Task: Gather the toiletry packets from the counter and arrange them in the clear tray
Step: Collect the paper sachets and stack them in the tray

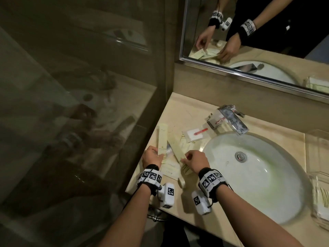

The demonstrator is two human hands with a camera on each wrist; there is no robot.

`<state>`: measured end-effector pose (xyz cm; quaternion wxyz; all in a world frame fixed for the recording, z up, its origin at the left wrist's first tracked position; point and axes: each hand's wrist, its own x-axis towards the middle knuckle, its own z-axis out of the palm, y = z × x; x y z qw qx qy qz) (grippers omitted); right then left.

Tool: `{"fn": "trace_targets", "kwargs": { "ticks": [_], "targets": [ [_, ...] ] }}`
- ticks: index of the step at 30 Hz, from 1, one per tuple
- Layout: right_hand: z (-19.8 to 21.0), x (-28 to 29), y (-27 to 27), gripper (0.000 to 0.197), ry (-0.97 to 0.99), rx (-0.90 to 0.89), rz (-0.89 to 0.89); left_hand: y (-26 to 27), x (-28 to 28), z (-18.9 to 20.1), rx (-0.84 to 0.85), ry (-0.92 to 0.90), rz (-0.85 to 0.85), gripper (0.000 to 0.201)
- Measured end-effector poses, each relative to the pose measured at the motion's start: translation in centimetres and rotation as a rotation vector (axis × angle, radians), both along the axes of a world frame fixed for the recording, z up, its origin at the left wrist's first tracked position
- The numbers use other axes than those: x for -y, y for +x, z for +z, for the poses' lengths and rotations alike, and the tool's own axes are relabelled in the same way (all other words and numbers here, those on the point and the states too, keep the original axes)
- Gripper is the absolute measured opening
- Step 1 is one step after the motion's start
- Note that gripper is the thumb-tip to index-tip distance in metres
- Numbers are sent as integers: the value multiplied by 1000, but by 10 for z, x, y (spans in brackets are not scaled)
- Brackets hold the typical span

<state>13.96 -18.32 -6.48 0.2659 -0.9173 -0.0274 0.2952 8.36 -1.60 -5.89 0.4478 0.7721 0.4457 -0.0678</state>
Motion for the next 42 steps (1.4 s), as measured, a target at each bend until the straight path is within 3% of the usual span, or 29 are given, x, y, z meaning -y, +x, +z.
{"fn": "trace_targets", "kwargs": {
  "ticks": [6,11,15,22,26,30,34,37,42],
  "targets": [
    [33,21,17,18,190,40,-85,8,0,13,121,-81,71,14],
    [83,64,38,22,343,163,-110,36,22,56,316,-192,96,17],
    [117,116,53,16,441,240,-193,60,62,91,440,-246,24,18],
    [144,239,53,13,555,337,-421,92,177,125,453,-353,-131,26],
    [147,324,40,17,705,288,-529,98,262,130,437,-379,-231,26],
    [140,407,24,23,699,285,-618,100,339,127,421,-429,-291,19],
    [120,496,8,34,692,285,-819,93,418,116,364,-460,-357,19],
    [100,541,1,67,662,226,-1007,87,454,105,303,-504,-385,26],
    [58,576,-3,69,618,68,-1244,80,481,88,253,-553,-385,28]
  ]
}}
